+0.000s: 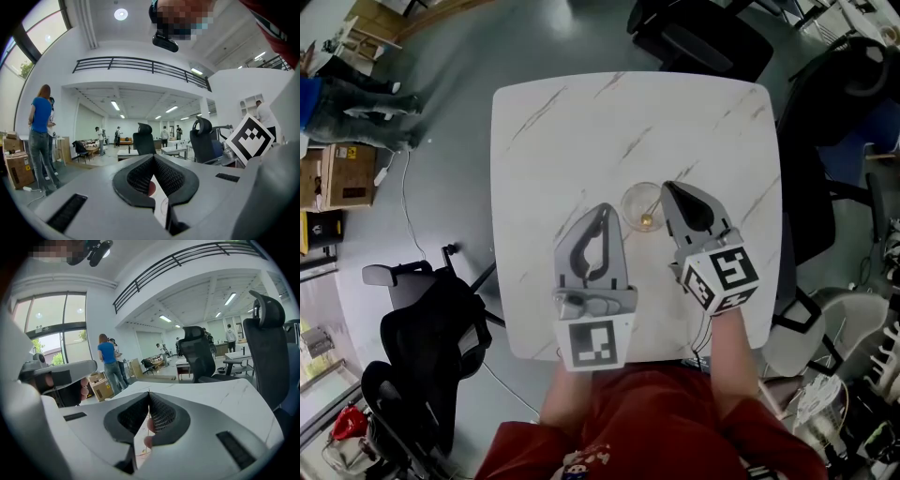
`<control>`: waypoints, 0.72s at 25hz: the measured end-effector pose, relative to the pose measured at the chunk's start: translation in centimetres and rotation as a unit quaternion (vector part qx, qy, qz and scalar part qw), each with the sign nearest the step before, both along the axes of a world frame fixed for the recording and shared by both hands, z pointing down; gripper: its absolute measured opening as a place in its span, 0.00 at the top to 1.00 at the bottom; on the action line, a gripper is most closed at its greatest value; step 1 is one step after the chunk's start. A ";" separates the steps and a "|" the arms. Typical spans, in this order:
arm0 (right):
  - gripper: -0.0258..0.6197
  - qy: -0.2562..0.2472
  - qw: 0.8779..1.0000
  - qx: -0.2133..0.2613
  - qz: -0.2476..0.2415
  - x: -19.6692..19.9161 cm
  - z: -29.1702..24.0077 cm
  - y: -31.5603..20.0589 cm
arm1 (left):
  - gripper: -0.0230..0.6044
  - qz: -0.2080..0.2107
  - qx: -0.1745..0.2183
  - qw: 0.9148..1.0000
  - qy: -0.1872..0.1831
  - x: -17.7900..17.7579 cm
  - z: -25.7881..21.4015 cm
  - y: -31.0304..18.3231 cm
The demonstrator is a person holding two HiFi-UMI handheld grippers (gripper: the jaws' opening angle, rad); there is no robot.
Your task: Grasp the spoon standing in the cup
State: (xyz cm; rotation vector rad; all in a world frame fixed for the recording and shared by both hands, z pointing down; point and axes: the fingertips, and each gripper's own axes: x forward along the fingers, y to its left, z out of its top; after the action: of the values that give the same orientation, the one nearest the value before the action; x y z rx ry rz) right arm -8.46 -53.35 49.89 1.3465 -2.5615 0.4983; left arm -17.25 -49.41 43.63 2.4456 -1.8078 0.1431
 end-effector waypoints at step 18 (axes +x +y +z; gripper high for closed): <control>0.94 -0.009 0.994 0.099 0.037 1.6 -6.4 2.8 | 0.95 -0.013 0.036 0.999 0.005 1.2 -4.0 4.5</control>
State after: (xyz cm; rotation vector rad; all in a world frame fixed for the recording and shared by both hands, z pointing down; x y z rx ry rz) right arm -6.81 -50.56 43.45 1.5130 -2.6412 0.2732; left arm -16.09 -44.96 39.63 2.4639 -1.8729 0.0658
